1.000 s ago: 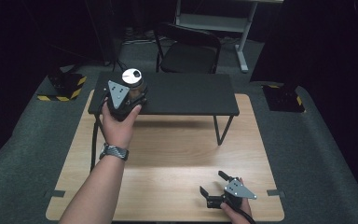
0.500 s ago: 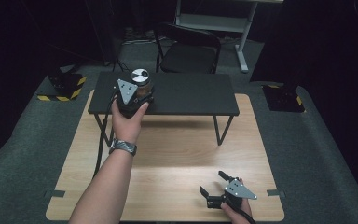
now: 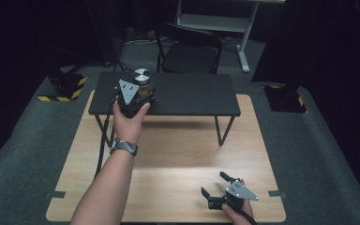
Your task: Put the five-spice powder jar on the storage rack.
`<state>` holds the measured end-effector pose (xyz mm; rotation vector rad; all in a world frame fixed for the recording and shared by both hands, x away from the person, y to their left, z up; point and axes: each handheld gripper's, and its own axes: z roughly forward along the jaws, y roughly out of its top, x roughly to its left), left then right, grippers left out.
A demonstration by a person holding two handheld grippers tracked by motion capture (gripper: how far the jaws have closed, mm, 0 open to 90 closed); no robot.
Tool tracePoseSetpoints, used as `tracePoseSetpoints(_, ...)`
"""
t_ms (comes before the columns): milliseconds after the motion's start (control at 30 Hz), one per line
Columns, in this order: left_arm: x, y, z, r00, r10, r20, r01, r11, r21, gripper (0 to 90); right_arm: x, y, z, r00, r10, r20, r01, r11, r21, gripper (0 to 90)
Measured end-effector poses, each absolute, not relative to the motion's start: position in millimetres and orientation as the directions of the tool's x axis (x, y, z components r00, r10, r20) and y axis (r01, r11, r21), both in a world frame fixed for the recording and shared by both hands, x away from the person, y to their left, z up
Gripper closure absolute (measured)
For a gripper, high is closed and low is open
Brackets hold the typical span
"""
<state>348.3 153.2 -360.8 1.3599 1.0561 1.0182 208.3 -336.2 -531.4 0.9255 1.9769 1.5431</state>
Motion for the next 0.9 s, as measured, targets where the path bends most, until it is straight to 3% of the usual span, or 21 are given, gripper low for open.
tracePoseSetpoints(233,349.0,153.4,-362.0,0.238,0.971,0.010,0.040,-0.020,0.999,30.3,207.9,-336.3,-531.5,-0.664,0.746,0.045,0.224,0.141,0.964,0.4)
tracePoseSetpoints(567,343.0,157.9,-363.5,0.227,0.973,-0.035,0.027,0.029,0.999,8.6,207.6,-336.5,-531.8,-0.665,0.746,0.043,0.221,0.141,0.965,0.4)
tracePoseSetpoints(900,317.3,176.9,-374.9,0.233,0.972,-0.035,-0.035,0.044,0.998,1.2,208.3,-336.2,-531.4,-0.667,0.744,0.040,0.221,0.147,0.964,0.4)
